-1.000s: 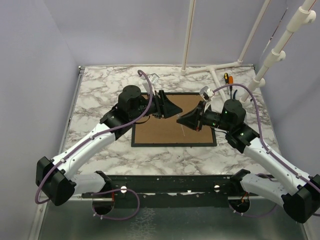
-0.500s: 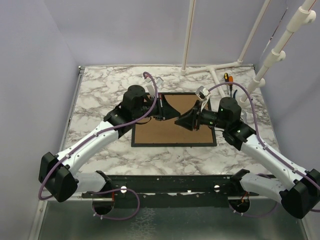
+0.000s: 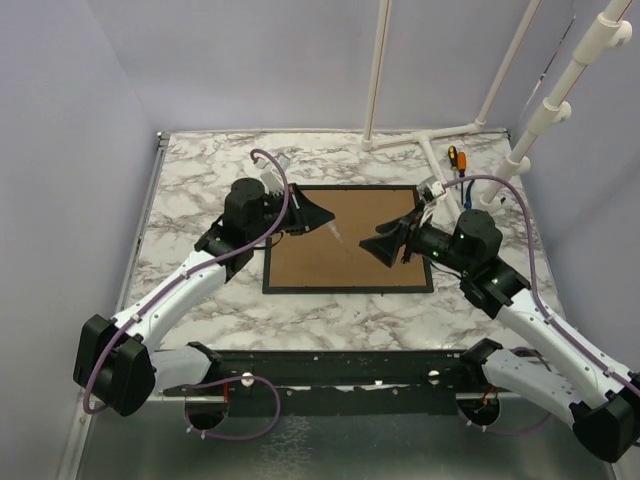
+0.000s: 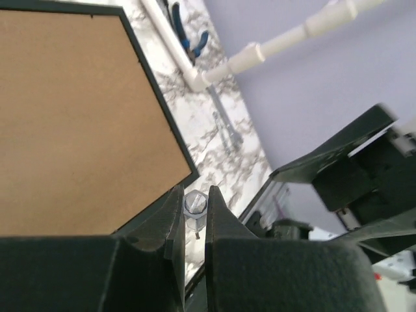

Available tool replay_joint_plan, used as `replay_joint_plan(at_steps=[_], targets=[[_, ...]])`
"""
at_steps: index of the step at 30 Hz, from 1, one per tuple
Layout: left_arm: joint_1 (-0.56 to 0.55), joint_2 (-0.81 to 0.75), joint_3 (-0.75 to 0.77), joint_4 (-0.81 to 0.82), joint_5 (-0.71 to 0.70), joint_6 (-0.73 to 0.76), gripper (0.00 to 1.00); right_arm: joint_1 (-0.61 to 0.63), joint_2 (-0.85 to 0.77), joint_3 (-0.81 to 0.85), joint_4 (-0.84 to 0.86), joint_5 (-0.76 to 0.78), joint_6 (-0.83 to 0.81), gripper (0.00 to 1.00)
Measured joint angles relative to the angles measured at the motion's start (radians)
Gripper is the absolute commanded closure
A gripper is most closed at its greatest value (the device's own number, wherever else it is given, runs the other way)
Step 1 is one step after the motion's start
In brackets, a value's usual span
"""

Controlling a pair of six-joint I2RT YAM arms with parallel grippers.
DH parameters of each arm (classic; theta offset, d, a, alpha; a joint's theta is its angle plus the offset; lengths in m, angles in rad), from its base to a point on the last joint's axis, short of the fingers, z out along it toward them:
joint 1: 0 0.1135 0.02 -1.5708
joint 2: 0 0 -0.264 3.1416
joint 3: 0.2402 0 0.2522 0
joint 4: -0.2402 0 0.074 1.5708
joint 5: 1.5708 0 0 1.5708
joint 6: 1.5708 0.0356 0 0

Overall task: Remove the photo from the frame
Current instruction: Adjust the screwdriver.

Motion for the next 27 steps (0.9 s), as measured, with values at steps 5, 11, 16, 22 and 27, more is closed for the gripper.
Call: replay_joint_plan(at_steps=[5,11,16,22,27], targets=[[0.092,-0.033,-0.119,0.233,0.047,-0.154,1.0,0.0,-0.063,-0.097,0.042,0.081,0.165,0.33],[0.154,-0.019,-0.24,0.565,0.107,-0.414,1.0,0.0,-0.09,-0.252,0.227,0.13,0.428,0.44],[0.154,-0.029,-0.25,0.709,0.114,-0.515,1.0,0.0,-0.047,-0.257,0.377,0.142,0.624,0.38],[0.161,-0.029,-0.245,0.75,0.114,-0.69,1.0,0.0,-0.01,-0.19,0.478,0.039,0.534,0.35],[0.162,-0.03,-0.207,0.656,0.11,-0.772,1.0,0.0,-0.021,-0.099,0.465,-0.004,0.349,0.32]])
